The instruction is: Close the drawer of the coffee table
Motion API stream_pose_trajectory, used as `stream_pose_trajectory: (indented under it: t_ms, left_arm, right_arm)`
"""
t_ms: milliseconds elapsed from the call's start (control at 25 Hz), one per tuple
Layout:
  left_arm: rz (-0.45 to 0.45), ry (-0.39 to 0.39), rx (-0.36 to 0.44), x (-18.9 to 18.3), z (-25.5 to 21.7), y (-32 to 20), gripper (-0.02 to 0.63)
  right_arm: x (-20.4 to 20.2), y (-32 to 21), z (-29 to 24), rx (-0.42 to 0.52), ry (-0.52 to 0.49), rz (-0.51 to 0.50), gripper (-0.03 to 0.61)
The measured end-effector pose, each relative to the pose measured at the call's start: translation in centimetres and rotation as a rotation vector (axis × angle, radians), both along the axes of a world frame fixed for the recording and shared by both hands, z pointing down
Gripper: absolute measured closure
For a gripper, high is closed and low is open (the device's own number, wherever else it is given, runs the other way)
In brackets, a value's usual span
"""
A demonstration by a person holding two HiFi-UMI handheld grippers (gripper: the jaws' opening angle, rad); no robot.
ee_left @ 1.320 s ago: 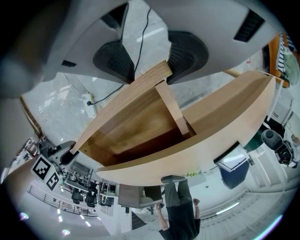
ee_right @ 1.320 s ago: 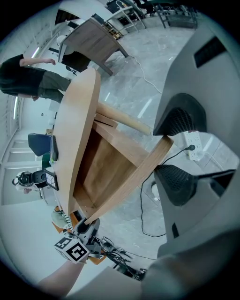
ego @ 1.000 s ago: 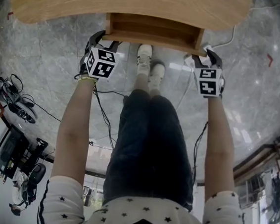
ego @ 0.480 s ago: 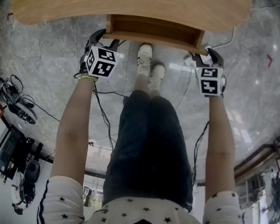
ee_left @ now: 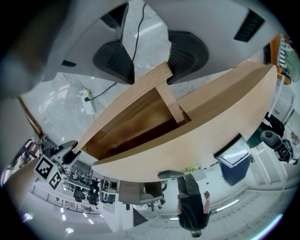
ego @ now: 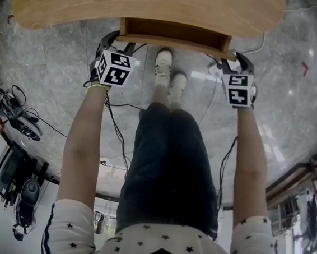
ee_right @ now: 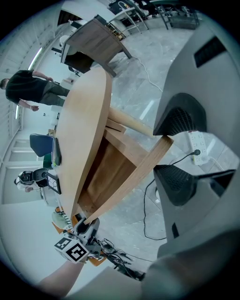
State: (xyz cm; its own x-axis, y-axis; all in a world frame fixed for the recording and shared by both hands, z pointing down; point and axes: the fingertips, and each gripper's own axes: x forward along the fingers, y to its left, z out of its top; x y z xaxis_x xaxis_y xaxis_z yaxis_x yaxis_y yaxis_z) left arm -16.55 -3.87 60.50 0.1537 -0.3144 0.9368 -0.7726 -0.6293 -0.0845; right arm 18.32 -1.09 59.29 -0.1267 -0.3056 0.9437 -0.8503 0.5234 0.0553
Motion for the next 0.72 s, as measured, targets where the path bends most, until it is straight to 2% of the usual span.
stream_pose_trajectory:
  t_ms: [720]
  left_arm:
    - [-0.01, 0.008, 0.013, 0.2, 0.0, -2.1, 0.394]
  right_arm:
    - [0.1, -2.1, 0.0, 0.017, -0.004, 0.001, 0.374]
